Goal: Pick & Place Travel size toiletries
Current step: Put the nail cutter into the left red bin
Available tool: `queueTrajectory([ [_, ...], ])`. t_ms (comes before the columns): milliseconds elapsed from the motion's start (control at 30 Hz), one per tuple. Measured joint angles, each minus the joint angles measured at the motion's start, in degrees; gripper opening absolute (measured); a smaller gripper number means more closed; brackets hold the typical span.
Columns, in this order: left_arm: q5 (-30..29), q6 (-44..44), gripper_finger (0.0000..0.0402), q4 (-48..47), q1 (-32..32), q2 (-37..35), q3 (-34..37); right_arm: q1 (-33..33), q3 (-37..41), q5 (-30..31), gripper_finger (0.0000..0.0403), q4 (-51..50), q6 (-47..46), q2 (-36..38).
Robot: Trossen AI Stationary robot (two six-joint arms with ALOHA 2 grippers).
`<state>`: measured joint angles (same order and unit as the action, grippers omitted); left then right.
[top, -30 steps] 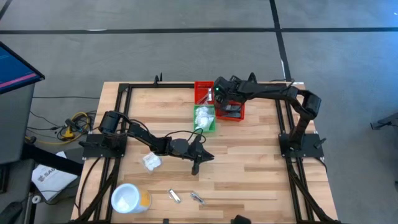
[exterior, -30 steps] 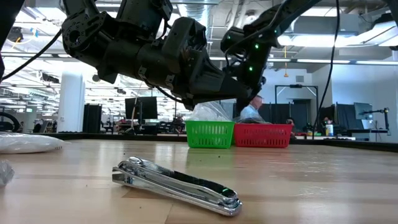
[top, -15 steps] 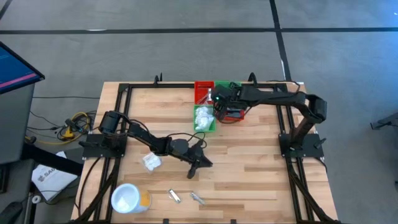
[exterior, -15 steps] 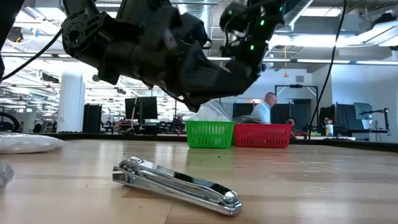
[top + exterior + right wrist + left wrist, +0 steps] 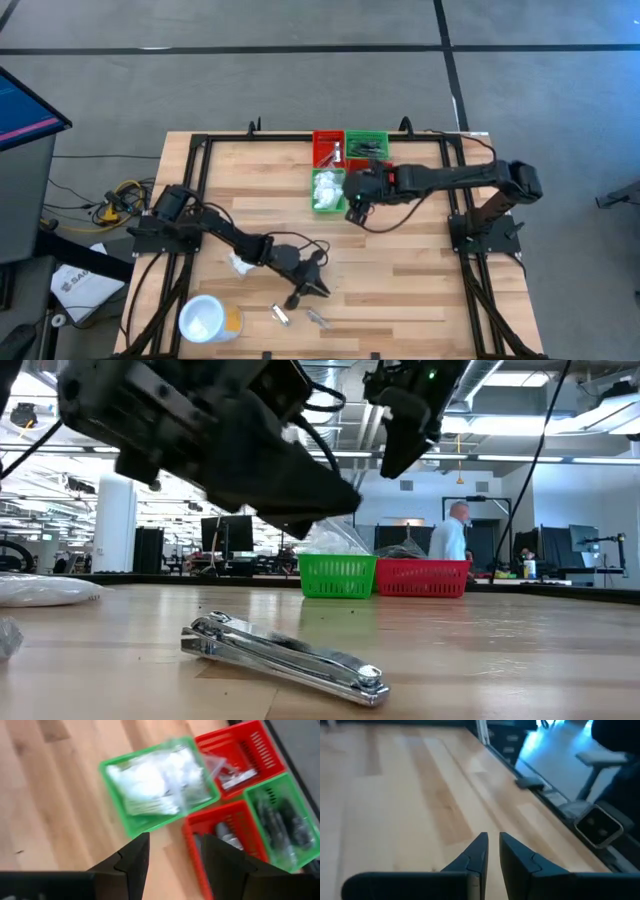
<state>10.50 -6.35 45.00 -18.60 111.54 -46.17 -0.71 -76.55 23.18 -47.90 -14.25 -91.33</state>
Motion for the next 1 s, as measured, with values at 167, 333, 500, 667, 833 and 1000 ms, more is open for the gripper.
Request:
queueTrajectory([
  [167, -3.0, 0.1, 0.0040, -2.3, -3.9, -0.8, 0.0, 5.0, 0.0, 0.2, 0.0171, -1.9, -4.9, -0.3],
  [333, -6.4, 0.1, 0.0040, -5.3, -7.7, -0.8, 0.0, 9.8, 0.0, 0.7, 0.0169, -1.9, -8.8, -0.4],
  [500, -11.9, 2.9, 0.0041, -7.6, -10.7, -0.8, 0.0, 13.8, 0.0, 0.9, 0.0164, -1.8, -13.0, -0.4],
  [667, -15.3, 2.9, 0.0070, -9.5, -12.5, -0.8, 0.0, 17.9, 0.0, 0.9, 0.0164, -1.8, -18.9, -0.6],
  [833, -15.5, 2.6, 0.0112, -9.7, -14.1, -0.8, 0.0, 22.1, 0.0, 2.0, 0.0161, -1.4, -21.6, -0.6],
  [1000, -16.4, 2.5, 0.0142, -10.2, -14.4, -0.8, 0.0, 25.3, 0.0, 5.4, 0.0155, -1.2, -24.1, -0.6],
])
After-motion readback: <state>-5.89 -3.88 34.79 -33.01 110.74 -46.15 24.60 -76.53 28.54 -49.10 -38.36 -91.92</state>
